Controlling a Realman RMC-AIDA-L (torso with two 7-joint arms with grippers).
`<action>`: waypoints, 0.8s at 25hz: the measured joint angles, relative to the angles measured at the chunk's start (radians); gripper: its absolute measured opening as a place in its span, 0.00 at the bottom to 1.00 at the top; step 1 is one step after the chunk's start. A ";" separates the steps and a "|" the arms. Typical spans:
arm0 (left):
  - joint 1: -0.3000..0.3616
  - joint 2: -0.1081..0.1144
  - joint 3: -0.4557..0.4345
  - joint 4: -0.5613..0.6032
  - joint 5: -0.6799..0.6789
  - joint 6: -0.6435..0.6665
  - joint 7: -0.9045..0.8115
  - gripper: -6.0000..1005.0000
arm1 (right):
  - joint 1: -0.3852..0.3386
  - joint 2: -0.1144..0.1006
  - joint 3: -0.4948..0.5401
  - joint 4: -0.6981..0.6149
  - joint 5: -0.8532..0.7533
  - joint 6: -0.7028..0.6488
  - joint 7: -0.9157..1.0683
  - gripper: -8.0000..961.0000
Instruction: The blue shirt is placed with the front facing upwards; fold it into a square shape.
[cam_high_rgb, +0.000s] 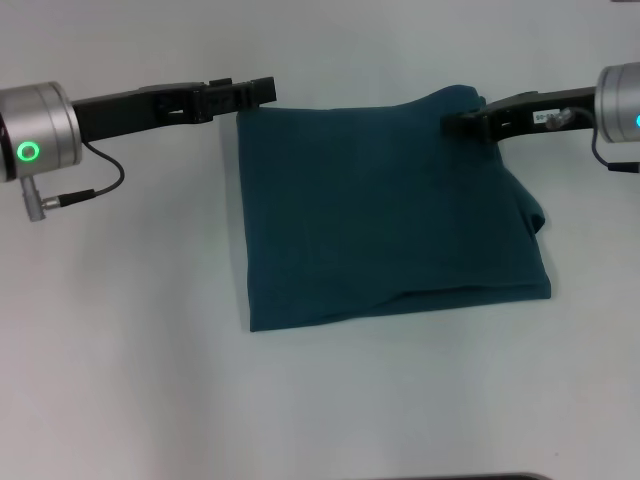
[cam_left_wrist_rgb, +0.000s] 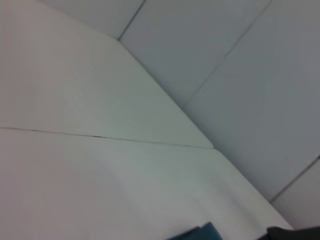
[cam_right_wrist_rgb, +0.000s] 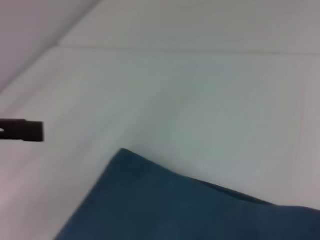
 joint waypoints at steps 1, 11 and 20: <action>0.001 0.003 0.000 -0.003 0.000 0.015 0.004 0.83 | -0.009 -0.003 0.003 -0.007 0.014 -0.019 -0.010 0.01; 0.034 0.011 -0.009 -0.002 -0.002 0.266 0.183 0.83 | -0.111 -0.035 0.057 -0.024 0.122 -0.209 -0.244 0.03; 0.072 -0.011 -0.007 0.020 -0.005 0.338 0.253 0.83 | -0.170 -0.013 0.145 -0.030 0.129 -0.383 -0.474 0.28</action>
